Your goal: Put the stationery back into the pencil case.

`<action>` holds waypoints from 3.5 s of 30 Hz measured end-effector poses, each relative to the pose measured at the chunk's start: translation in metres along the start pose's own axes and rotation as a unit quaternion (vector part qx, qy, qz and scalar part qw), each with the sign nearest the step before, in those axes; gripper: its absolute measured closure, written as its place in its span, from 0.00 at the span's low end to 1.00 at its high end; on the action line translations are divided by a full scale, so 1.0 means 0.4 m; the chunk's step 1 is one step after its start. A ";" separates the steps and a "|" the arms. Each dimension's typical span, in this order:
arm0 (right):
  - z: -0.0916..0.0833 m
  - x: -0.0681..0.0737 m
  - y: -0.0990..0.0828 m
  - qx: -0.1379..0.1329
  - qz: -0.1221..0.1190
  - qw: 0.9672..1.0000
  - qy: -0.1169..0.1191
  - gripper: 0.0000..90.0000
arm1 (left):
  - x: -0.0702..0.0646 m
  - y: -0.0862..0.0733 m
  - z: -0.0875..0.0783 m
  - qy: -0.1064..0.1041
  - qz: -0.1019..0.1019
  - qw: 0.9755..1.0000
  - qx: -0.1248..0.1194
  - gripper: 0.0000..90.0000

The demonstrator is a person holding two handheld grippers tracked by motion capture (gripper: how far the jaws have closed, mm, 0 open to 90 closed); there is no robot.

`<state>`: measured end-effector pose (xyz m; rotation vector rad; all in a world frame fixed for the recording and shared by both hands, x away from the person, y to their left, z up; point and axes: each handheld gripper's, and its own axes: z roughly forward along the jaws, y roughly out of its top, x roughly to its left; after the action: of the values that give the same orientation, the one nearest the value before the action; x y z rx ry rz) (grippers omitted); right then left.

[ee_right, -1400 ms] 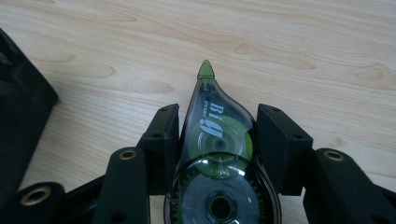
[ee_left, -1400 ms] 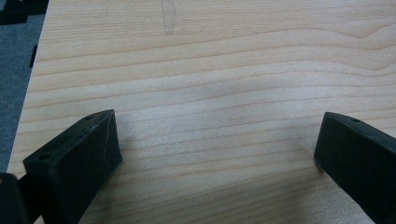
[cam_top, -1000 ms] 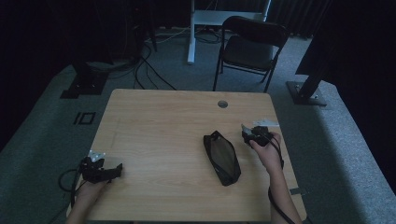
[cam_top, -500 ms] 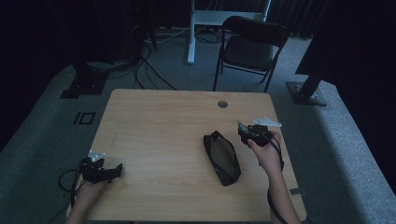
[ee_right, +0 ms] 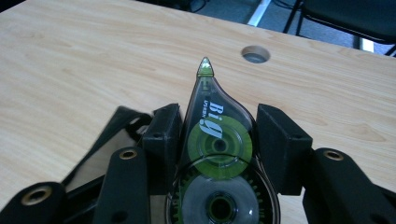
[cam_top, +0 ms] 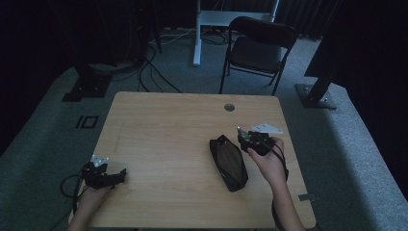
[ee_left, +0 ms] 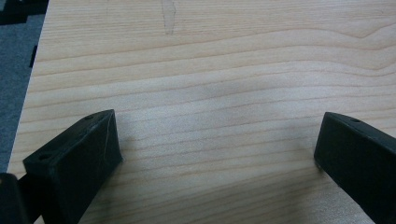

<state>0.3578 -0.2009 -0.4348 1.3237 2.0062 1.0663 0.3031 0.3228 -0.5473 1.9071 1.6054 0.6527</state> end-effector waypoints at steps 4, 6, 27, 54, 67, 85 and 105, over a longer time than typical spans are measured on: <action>-0.006 0.027 0.004 -0.002 -0.011 1.000 0.008 0.57 | 0.000 0.000 0.000 0.000 0.000 1.000 0.000 0.01; -0.010 0.038 0.003 -0.003 -0.008 1.000 0.013 0.56 | 0.000 0.000 0.000 0.000 0.000 1.000 0.000 0.01; 0.022 0.115 -0.048 0.032 0.017 0.999 0.021 0.56 | 0.000 0.000 0.000 0.000 0.000 1.000 -0.001 0.01; 0.104 0.163 -0.093 0.110 0.023 0.993 -0.022 0.56 | 0.000 0.000 0.000 0.000 0.000 1.000 -0.001 0.01; 0.130 0.167 -0.097 0.128 0.036 0.991 -0.028 0.56 | 0.000 0.000 0.000 0.000 0.000 1.000 -0.001 0.01; 0.137 0.164 -0.095 0.157 0.030 0.987 -0.016 0.53 | 0.000 0.000 0.000 0.000 0.000 1.000 -0.001 0.01; 0.081 0.153 -0.060 0.120 0.017 0.993 0.001 0.63 | 0.000 0.000 0.000 0.000 0.000 1.000 -0.001 0.01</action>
<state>0.3454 -0.1391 -0.4721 1.4803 2.1743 0.8621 0.3031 0.3228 -0.5474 1.9063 1.6044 0.6535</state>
